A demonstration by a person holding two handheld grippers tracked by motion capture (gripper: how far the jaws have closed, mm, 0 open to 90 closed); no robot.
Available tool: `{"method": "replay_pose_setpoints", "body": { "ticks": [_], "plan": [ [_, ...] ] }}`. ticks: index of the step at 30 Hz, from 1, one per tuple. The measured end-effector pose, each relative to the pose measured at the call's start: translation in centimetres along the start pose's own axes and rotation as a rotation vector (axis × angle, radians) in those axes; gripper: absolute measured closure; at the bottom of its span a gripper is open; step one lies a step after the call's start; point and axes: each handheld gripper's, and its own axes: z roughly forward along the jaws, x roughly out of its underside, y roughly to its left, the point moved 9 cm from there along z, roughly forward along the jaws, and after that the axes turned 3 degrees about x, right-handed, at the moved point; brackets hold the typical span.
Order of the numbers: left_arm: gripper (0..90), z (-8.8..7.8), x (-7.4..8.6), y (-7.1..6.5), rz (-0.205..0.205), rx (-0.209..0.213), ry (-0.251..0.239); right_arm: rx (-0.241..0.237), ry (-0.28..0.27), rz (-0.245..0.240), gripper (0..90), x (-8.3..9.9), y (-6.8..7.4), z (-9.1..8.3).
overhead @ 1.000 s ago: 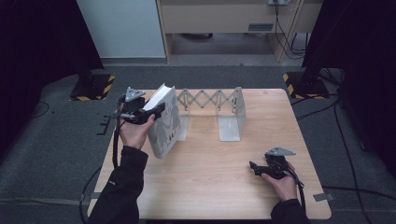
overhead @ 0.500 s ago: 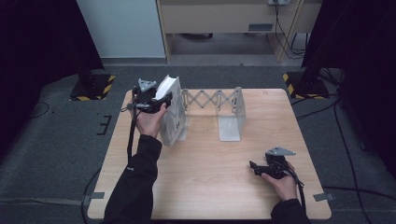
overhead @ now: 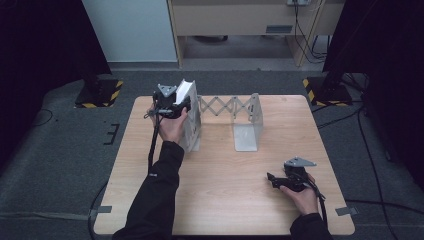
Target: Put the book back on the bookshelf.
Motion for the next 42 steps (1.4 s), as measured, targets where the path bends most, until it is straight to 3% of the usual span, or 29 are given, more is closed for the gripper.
{"method": "replay_pose_setpoints", "body": {
  "ticks": [3,6,12,17,21,33,42],
  "plan": [
    [50.8,0.7,0.3,-0.5,0.021,-0.011,0.001,0.000,-0.002,-0.002,19.5,0.0,0.0,0.0],
    [50.8,1.3,0.7,-0.7,0.002,-0.003,-0.008,-0.003,0.000,-0.008,19.5,0.0,0.0,0.0],
    [50.7,2.0,1.5,-0.9,-0.002,-0.027,-0.041,-0.003,-0.001,-0.010,19.5,-0.1,0.0,0.1],
    [50.0,1.8,2.0,-0.7,-0.037,-0.039,-0.065,-0.004,0.006,-0.018,19.6,0.0,0.1,0.1],
    [49.4,1.5,2.4,-0.9,-0.038,-0.049,-0.081,-0.002,0.008,-0.021,19.6,0.0,0.2,0.1],
    [47.3,0.8,3.5,-2.1,0.024,-0.027,-0.083,0.002,0.006,-0.028,19.3,0.0,0.2,0.1],
    [35.8,0.4,4.2,-1.6,-0.036,0.058,-0.081,-0.001,0.006,-0.025,19.0,0.0,0.2,0.1]
  ]
}}
